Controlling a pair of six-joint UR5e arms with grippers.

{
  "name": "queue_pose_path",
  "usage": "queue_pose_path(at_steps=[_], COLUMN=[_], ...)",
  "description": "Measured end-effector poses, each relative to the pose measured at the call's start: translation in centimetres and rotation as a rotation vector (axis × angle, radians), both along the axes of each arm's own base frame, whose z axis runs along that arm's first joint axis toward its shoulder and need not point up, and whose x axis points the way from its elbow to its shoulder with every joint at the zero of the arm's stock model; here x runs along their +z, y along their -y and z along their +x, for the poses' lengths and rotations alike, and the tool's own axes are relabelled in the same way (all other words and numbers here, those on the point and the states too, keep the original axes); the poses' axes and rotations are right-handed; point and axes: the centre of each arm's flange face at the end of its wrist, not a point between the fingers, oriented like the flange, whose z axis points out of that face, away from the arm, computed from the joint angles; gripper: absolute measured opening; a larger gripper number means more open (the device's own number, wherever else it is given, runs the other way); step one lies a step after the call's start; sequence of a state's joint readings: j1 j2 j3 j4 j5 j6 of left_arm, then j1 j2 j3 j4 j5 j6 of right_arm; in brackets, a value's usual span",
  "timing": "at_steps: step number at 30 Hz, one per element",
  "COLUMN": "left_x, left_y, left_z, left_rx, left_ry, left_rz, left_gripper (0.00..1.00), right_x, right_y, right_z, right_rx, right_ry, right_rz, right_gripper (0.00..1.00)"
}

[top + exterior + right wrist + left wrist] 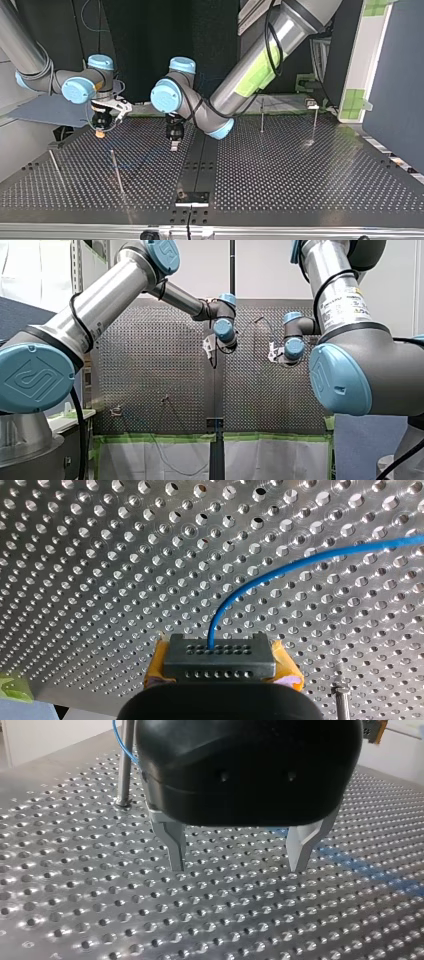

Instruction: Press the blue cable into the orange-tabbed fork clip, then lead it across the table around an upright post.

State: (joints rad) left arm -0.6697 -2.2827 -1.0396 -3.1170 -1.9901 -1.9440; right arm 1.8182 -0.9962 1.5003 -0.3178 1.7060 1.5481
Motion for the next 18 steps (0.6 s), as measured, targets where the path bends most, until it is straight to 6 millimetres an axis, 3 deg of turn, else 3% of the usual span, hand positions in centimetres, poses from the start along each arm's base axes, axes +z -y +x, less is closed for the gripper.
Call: queue_pose_path(at_steps=[18], left_x=[-0.9], left_y=[1.3], left_z=[-2.3], left_rx=[-0.137], left_ry=[-0.122], left_rz=[-0.021], left_gripper=[1.00], right_x=[0.0], right_y=[-0.2], right_z=[0.4], right_rx=[0.010], right_ry=[0.001], right_rz=[0.000], right_gripper=[0.00])
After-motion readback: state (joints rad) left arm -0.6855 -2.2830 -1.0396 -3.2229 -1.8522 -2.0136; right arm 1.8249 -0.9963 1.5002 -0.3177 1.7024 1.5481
